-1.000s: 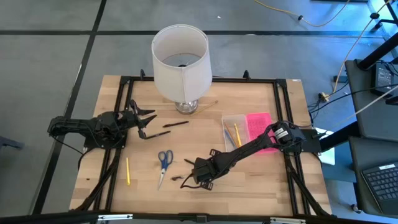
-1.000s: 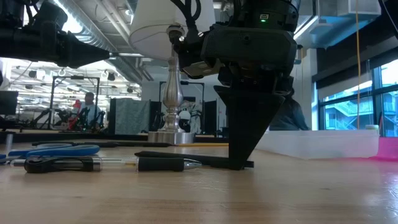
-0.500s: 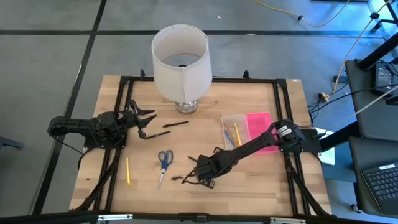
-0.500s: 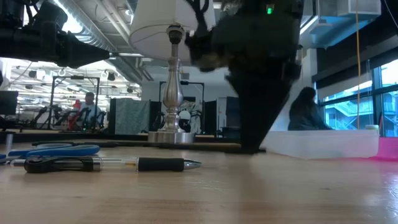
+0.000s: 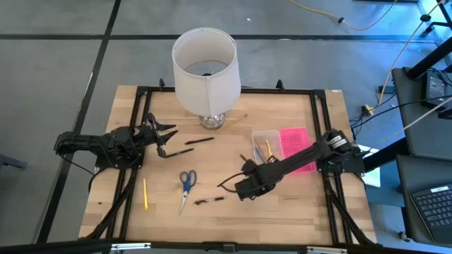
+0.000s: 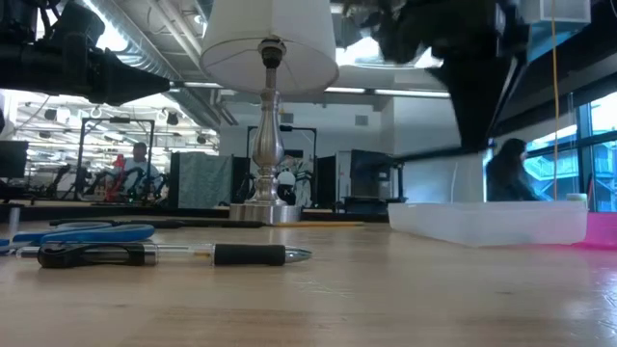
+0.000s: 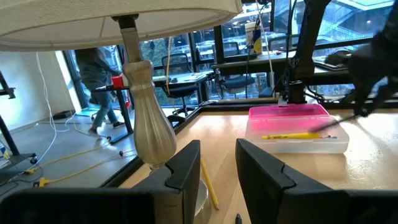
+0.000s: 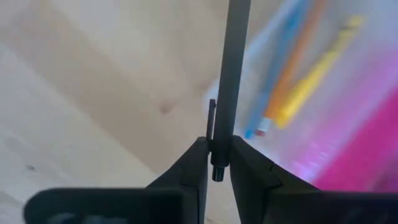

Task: Pick & place school supplies into a supply box
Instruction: Put the bottom black pen into the supply box

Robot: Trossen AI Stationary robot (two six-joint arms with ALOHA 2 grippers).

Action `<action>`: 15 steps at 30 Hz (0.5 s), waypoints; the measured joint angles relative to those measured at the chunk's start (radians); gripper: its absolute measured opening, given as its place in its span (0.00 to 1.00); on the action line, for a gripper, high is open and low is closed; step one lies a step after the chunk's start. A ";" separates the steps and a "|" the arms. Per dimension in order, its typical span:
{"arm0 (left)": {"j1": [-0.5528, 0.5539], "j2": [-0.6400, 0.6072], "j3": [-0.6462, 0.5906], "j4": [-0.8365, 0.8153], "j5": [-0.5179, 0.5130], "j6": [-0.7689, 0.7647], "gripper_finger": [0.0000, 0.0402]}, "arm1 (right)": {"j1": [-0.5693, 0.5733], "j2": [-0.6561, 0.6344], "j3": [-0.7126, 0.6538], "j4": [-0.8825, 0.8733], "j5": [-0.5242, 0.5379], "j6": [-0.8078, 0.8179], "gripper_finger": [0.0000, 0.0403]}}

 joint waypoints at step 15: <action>0.000 0.000 0.000 0.000 0.000 0.000 0.24 | -0.019 -0.176 -0.221 -0.055 0.023 0.247 0.15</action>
